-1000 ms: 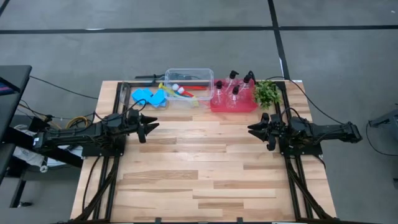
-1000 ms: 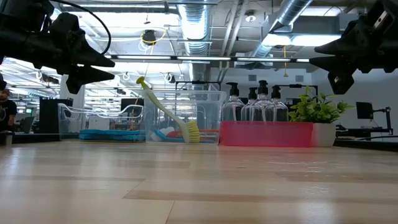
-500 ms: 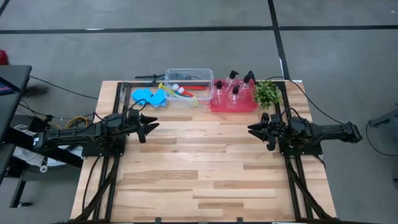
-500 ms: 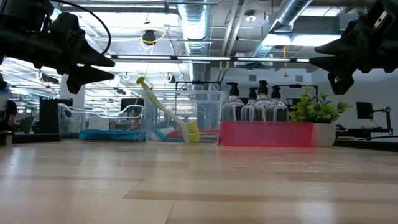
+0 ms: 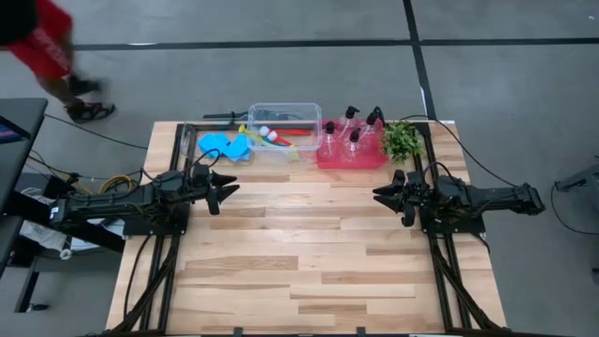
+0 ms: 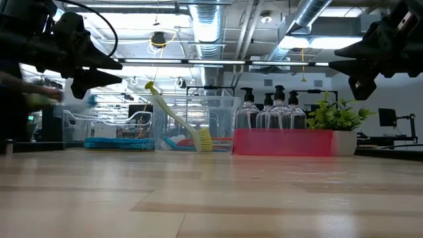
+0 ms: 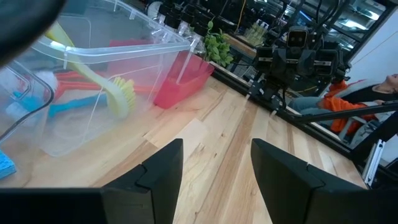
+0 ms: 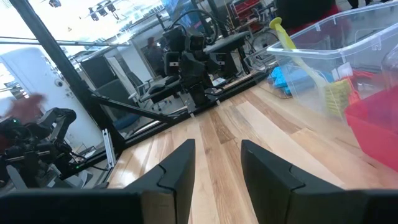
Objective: Pick & Place Kitchen Sink Supplies
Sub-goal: Return to Home Position
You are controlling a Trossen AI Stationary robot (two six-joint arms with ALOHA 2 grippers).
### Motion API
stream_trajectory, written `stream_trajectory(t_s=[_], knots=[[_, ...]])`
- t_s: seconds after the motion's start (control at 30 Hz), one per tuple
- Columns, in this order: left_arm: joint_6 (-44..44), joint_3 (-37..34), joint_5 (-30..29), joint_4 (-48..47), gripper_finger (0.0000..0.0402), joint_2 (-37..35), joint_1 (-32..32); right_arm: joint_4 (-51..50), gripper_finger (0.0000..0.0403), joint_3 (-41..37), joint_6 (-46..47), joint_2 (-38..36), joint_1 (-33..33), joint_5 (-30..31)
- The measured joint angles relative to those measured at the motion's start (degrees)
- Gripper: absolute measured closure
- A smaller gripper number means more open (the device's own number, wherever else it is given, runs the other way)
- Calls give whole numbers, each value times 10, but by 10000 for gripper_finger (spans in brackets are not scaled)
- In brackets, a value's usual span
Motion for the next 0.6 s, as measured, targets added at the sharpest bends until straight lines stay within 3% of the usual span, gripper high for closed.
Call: stream_trajectory(t_s=[0.33, 0.47, 0.6], knots=[[0, 0, 0, 4, 211, -6, 0, 0, 280, 0, 0, 0, 0, 0], [0, -35, 0, 70, 211, -10, 0, 0, 280, 0, 0, 0, 0, 0], [0, -43, 1, 74, 211, -14, 0, 0, 280, 0, 0, 0, 0, 0]])
